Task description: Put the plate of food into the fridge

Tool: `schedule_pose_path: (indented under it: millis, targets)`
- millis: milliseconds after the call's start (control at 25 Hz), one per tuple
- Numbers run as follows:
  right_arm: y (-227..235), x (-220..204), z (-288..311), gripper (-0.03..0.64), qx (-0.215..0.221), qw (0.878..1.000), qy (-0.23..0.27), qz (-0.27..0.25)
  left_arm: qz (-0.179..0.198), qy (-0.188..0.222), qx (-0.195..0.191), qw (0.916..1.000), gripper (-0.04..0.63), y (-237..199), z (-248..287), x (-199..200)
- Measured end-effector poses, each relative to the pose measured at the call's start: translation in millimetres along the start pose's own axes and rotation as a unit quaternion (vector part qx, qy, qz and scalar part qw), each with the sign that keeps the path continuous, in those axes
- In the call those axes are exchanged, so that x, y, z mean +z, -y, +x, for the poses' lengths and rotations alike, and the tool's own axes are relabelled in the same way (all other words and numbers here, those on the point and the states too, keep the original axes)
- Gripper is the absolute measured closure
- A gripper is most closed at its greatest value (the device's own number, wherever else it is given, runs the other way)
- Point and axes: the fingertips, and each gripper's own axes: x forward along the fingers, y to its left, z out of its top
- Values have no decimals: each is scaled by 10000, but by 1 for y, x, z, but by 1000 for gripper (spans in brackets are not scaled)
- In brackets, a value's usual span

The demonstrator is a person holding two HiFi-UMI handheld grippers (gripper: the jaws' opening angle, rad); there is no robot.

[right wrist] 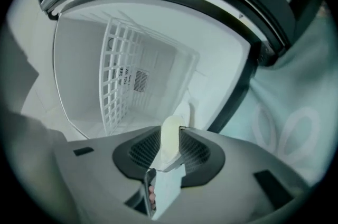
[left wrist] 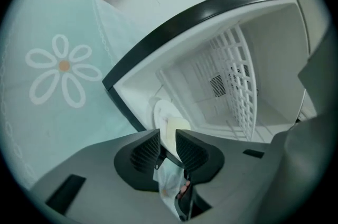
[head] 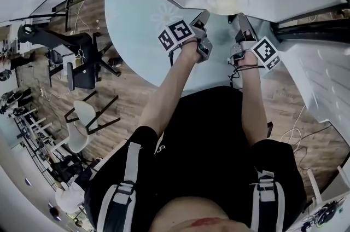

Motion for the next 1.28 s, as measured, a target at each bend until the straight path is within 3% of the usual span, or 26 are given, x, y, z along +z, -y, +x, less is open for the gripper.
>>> schedule_pose_path:
  millis: [160, 280, 400, 440, 560, 640, 840, 920, 1120, 1200, 1280]
  targets:
    - [-51, 9, -8, 539, 212, 9886, -115, -1483, 295, 298, -443, 9981, 525, 37, -21, -6]
    - [-81, 10, -17, 611, 249, 9654, -167, -2589, 523, 581, -669, 9947, 546, 59, -41, -3]
    - [-111, 7, -34, 612, 486, 9397, -248, -3376, 1024, 839, -821, 9878, 548, 80, -65, 2]
    - [-122, 7, -39, 612, 564, 9312, -259, -3591, 1283, 908, -862, 9838, 583, 88, -73, 4]
    - [-151, 9, -51, 612, 650, 9049, -255, -4199, 2113, 1083, -1070, 9655, 601, 118, -92, 7]
    - [-169, 12, -59, 612, 618, 8877, -127, -4561, 2629, 1154, -1315, 9488, 601, 140, -103, 3]
    - [-214, 9, -81, 614, 748, 8540, 292, -5140, 3972, 1379, -1575, 8936, 594, 182, -134, -10]
    - [-225, 2, -89, 614, 747, 8440, 358, -5300, 4332, 1446, -1535, 8763, 594, 190, -146, -15]
    - [-242, -21, -100, 614, 811, 8337, 365, -5450, 4872, 1601, -1375, 8474, 594, 199, -170, -16]
    - [-244, -29, -101, 614, 830, 8314, 332, -5485, 4962, 1667, -1328, 8417, 594, 198, -177, -15]
    - [-244, -36, -101, 614, 853, 8299, 296, -5506, 4948, 1697, -1297, 8424, 594, 194, -181, -14]
